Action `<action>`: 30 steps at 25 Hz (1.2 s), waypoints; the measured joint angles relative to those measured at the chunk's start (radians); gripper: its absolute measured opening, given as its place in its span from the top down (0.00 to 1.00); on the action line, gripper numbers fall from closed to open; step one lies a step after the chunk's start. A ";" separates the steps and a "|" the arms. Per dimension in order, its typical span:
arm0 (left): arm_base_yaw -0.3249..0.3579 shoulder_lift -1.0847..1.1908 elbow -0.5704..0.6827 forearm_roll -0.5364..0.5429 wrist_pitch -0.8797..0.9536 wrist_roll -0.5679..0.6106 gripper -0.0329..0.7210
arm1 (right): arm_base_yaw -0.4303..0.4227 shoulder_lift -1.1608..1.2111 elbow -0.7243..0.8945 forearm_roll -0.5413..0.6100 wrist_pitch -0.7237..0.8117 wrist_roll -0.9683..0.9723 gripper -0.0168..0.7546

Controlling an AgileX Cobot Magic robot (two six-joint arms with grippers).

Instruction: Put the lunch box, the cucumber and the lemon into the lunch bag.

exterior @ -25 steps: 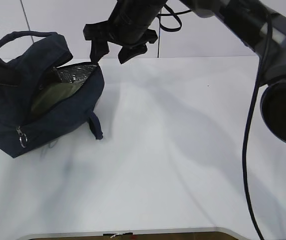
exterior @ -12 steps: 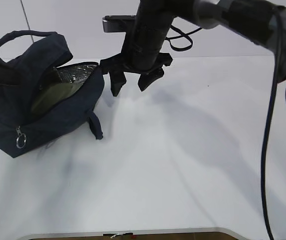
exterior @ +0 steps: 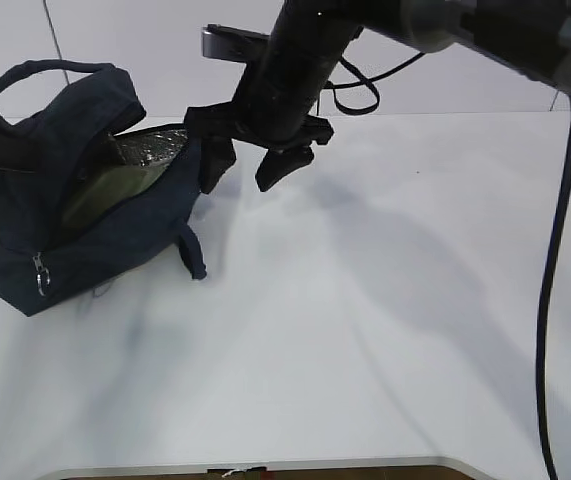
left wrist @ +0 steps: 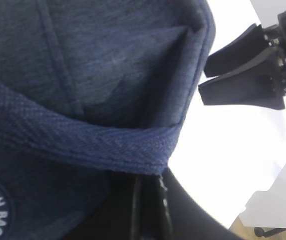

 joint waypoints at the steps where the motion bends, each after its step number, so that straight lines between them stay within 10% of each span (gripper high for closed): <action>1: 0.000 0.000 0.000 0.000 0.000 0.000 0.97 | -0.002 0.006 0.000 0.016 -0.018 0.000 0.23; 30: 0.000 0.000 0.000 0.000 0.003 0.000 0.97 | -0.008 0.160 0.004 0.307 -0.289 -0.063 0.23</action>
